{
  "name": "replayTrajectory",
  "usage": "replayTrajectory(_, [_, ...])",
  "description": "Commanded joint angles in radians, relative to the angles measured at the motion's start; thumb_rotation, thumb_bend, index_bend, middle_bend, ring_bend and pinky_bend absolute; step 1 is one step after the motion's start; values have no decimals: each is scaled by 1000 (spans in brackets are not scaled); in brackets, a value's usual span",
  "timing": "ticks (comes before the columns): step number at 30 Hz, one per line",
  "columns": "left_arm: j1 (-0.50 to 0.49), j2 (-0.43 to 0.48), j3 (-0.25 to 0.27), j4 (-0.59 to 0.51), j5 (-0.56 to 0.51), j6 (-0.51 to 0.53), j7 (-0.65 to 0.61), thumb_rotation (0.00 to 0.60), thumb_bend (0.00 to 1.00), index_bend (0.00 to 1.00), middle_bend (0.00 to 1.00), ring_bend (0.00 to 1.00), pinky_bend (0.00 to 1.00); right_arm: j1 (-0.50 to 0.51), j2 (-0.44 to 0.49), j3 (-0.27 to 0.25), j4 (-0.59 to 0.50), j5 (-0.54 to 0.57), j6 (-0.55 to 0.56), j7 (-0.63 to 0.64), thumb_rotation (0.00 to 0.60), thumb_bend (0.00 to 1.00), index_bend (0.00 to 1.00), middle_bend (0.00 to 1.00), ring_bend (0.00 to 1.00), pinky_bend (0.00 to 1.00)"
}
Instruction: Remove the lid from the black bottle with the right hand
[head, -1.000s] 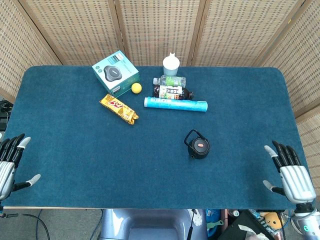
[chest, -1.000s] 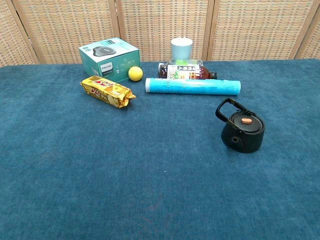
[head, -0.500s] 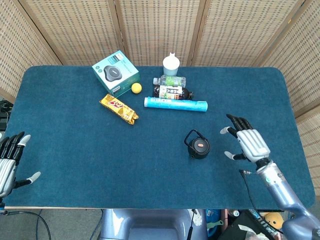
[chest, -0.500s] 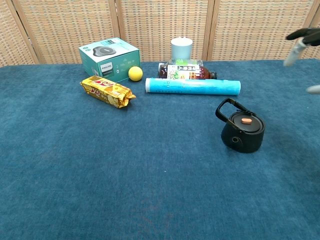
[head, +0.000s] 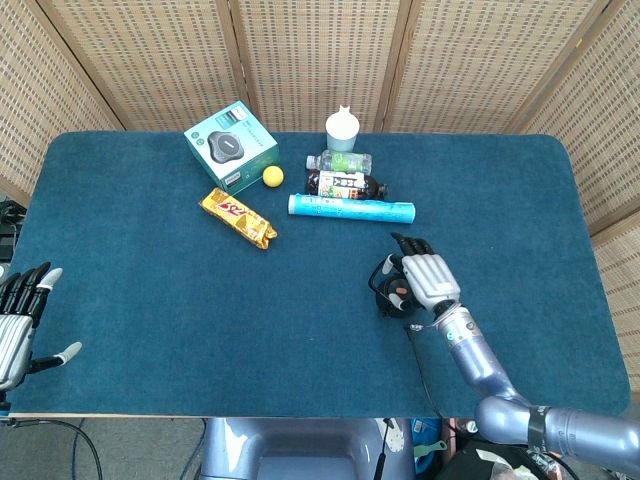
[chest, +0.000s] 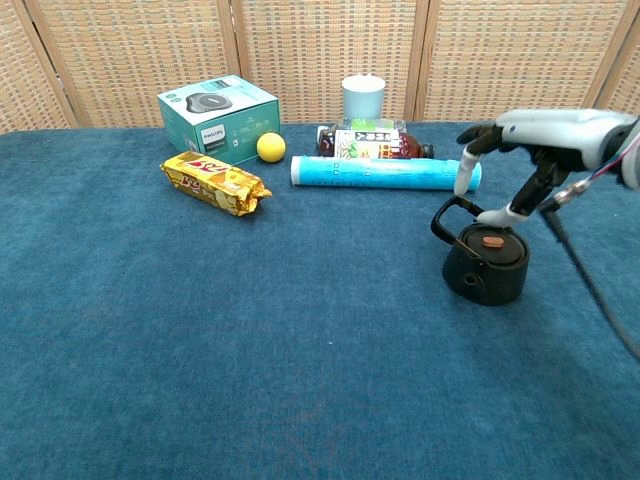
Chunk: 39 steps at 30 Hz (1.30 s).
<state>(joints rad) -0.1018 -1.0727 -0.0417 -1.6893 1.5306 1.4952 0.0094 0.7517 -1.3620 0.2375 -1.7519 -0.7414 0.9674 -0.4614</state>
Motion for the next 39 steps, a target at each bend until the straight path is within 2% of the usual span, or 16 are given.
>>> replayTrajectory(1, [0,1,0,0,1,1,0,600,144,0,0,0,0,27,-44,-19,26,52,21,-41,600,489,426,0,0,0])
replayTrajectory(13, [1,4,0,0,-3,0,-8,600,144,0,0,0,0,50,-106,-36,61,151,88,-105,600,529,463,0,0,0])
replayTrajectory(27, [1,3,2,-2,-2,-1,-3,600,144,0,0,0,0,47,-142,-54,83,158,140,-134,600,539,479,0,0,0])
replayTrajectory(31, [0,3,1,-4,-5,-2,-1,600,145,0,0,0,0,45,-176,-60,117,147,170,-148,600,539,479,0,0,0])
replayTrajectory(39, [1,4,2,-3,-4,-1,-4,600,144,0,0,0,0,39,-194,-62,141,140,171,-156,600,539,479,0,0,0])
